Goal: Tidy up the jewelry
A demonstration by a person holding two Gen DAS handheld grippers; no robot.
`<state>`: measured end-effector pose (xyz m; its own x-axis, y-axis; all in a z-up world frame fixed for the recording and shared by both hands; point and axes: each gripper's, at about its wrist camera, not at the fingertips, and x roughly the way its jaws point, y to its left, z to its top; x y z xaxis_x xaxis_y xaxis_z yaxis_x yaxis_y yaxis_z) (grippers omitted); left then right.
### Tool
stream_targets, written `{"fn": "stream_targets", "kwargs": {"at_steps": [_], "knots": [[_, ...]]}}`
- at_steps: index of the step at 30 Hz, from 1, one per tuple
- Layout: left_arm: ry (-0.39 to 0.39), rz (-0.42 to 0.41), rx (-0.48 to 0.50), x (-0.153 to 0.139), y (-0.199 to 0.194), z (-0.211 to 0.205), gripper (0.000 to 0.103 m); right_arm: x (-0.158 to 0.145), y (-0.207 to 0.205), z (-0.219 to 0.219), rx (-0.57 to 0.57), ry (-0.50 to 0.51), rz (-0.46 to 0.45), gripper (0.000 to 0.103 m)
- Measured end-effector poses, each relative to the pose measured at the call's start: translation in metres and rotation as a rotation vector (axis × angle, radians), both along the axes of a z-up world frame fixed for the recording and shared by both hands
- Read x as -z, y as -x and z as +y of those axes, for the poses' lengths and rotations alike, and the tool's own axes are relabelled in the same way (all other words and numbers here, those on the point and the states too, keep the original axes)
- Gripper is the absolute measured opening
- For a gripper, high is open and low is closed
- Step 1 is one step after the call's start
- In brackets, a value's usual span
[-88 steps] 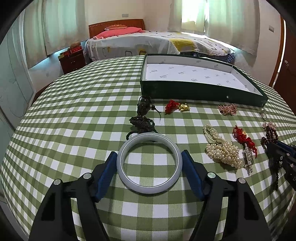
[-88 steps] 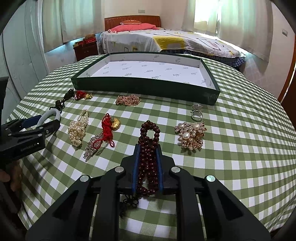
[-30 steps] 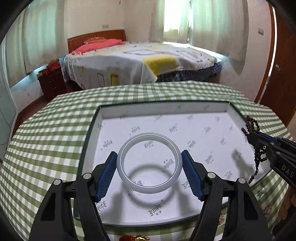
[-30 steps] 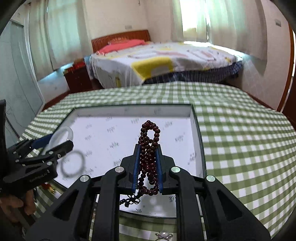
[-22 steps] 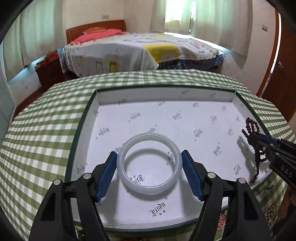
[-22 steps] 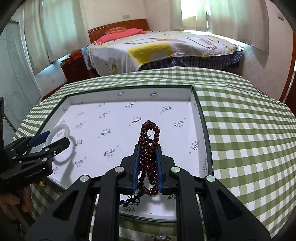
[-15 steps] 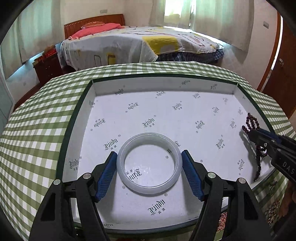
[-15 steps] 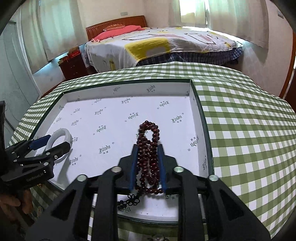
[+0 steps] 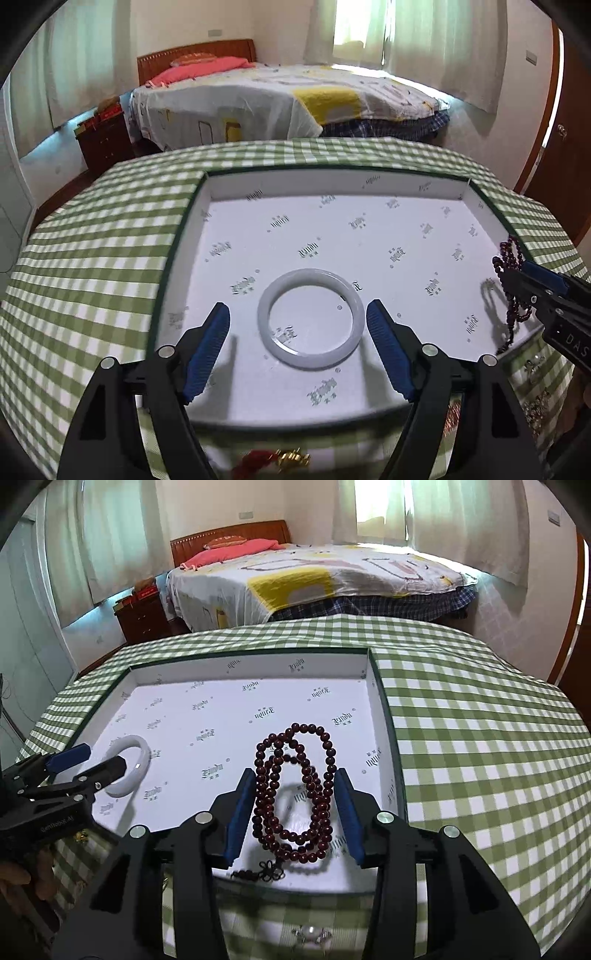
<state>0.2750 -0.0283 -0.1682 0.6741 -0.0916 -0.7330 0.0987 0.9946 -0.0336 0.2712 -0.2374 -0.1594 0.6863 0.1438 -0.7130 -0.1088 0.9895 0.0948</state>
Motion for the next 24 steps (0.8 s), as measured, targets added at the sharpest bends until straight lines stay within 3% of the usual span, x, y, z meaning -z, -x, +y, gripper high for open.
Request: {"fn": "stream_targets", "kwargs": {"at_steps": [10, 18, 24], "knots": [[0.052, -0.027, -0.033, -0.023, 0.052, 0.017, 0.074, -0.022, 0.041, 0.01, -0.017, -0.016, -0.028, 0.043], [0.05, -0.01, -0.022, -0.022, 0.09, 0.014, 0.074, -0.028, 0.087, 0.013, -0.026, -0.008, -0.042, 0.043], [0.043, 0.01, -0.026, -0.012, 0.104, 0.012, 0.074, -0.02, 0.093, 0.011, -0.024, 0.003, -0.038, 0.043]]}}
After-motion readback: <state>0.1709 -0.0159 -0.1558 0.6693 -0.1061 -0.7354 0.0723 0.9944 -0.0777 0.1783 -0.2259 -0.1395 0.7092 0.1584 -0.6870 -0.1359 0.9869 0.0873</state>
